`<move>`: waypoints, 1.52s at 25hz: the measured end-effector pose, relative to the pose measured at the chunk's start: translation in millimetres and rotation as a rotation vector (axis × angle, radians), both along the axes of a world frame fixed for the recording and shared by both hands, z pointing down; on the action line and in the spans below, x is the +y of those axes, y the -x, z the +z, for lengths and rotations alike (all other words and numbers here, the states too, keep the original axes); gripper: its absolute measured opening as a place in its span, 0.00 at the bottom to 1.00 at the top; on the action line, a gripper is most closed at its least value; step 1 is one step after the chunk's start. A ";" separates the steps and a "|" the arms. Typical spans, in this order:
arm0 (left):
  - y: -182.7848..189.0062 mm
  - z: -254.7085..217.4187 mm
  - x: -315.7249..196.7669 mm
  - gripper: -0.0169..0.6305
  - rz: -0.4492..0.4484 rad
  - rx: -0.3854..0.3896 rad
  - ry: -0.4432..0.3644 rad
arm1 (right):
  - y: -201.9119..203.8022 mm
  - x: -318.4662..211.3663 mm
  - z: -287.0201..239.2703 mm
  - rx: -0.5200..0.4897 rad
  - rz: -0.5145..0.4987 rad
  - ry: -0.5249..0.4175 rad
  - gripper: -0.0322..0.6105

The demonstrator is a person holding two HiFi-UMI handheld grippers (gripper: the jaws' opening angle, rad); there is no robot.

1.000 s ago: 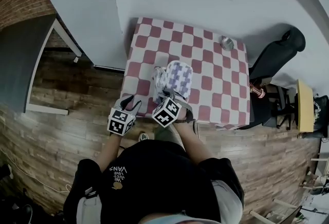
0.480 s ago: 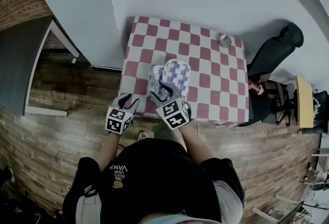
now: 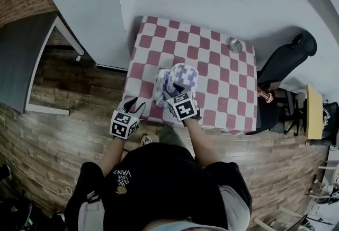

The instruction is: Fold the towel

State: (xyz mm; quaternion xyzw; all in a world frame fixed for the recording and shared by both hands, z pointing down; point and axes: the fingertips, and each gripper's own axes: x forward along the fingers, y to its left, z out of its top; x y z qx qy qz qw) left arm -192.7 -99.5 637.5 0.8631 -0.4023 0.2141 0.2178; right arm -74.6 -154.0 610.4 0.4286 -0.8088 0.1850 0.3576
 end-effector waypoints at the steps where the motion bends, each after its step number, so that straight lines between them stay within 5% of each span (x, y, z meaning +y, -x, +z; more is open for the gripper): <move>1: 1.4 0.5 0.0 0.26 -0.005 0.000 0.002 | 2.3 1.5 0.0 -0.005 -0.003 0.003 0.36; 4: 4.6 3.1 1.8 0.26 -0.019 0.001 0.011 | 1.1 6.6 14.3 0.065 -0.028 0.044 0.36; 6: 4.1 4.7 4.4 0.26 -0.022 0.004 0.017 | -6.0 8.5 23.8 0.119 -0.026 0.057 0.26; 8: 4.4 5.2 6.6 0.26 -0.022 0.006 0.019 | -9.9 7.8 20.9 0.108 -0.004 0.030 0.09; 11: 8.2 5.7 8.1 0.26 -0.033 0.010 0.022 | -0.2 8.4 -1.7 0.039 -0.005 -0.054 0.08; 15: 12.4 5.9 8.5 0.26 -0.051 0.016 0.025 | 35.7 18.4 -22.7 0.014 -0.114 -0.126 0.08; 19: 14.1 2.8 9.3 0.26 -0.060 0.021 0.019 | 60.3 26.0 6.3 0.030 -0.187 -0.043 0.08; 24: 23.2 5.5 13.8 0.26 -0.074 0.019 0.031 | 63.1 18.2 47.3 0.018 -0.162 0.070 0.10; 29: 30.3 6.3 15.6 0.26 -0.083 0.024 0.036 | 66.3 15.7 44.5 -0.046 -0.149 0.081 0.16; 34: 27.1 -2.6 13.1 0.26 -0.055 0.028 0.004 | 65.7 18.2 26.2 -0.126 -0.117 0.044 0.31; 38: 21.4 -14.4 14.5 0.26 -0.016 0.032 -0.029 | 58.1 21.2 -4.3 -0.200 -0.049 -0.063 0.32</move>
